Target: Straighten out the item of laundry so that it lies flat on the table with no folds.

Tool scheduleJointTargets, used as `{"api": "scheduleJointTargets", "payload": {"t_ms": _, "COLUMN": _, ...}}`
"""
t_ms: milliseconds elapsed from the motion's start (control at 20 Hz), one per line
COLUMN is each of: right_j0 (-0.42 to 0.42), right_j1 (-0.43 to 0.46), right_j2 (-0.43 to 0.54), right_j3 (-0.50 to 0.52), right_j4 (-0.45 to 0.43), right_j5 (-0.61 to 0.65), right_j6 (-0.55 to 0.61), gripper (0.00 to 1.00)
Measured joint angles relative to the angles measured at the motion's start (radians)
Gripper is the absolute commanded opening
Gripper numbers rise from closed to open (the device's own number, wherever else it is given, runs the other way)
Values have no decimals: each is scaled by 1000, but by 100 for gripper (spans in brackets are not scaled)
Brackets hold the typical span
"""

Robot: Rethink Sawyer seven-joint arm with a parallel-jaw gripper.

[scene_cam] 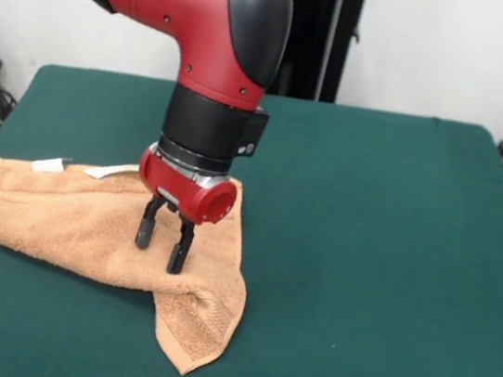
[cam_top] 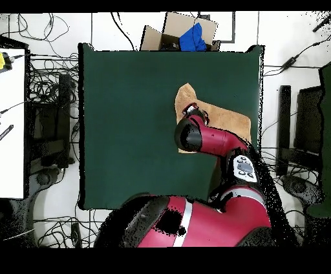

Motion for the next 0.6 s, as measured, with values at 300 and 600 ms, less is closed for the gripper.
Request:
{"api": "scheduleJointTargets", "payload": {"t_ms": 300, "right_j0": 0, "right_j1": 11, "right_j2": 1, "right_j3": -6, "right_j4": 0, "right_j5": 0, "right_j6": 0, "gripper": 100}}
{"api": "scheduleJointTargets", "payload": {"t_ms": 600, "right_j0": 0, "right_j1": 17, "right_j2": 2, "right_j3": -8, "right_j4": 0, "right_j5": 0, "right_j6": 0, "gripper": 100}}
